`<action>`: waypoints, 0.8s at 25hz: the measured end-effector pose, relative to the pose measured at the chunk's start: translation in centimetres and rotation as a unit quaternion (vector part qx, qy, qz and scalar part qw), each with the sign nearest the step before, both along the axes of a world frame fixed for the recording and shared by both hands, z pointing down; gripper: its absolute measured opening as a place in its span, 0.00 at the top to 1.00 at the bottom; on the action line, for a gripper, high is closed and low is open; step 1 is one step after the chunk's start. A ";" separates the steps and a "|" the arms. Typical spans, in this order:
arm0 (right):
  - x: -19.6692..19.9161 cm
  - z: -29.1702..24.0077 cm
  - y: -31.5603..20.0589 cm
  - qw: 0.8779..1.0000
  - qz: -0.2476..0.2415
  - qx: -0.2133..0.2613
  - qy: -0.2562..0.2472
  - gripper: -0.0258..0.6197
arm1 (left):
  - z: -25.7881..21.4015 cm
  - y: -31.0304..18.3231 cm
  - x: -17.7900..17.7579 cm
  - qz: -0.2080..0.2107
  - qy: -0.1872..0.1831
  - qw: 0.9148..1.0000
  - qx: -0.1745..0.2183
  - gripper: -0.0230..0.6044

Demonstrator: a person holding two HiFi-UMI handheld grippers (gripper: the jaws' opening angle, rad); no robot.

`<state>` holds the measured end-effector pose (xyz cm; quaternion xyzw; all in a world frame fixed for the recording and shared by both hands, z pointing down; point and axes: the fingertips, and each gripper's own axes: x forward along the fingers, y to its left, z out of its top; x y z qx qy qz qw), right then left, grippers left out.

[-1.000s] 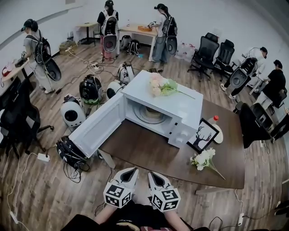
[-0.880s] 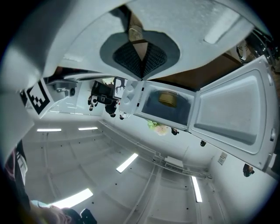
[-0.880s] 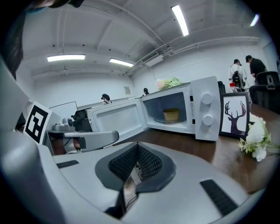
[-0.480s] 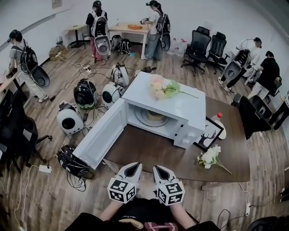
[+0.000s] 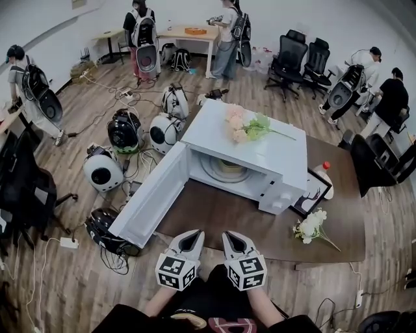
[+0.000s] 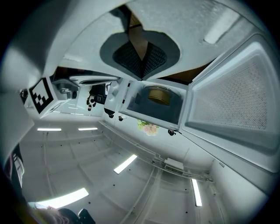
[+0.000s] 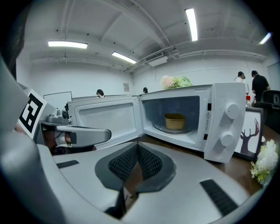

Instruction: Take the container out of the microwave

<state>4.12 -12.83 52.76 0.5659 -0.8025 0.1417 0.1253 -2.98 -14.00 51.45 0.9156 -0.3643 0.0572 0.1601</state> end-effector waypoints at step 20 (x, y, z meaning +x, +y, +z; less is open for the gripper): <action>2.2 -0.4 -9.0 0.998 -0.041 0.006 0.044 0.93 | 0.3 -5.5 0.5 -0.057 -0.017 0.998 -0.010 0.95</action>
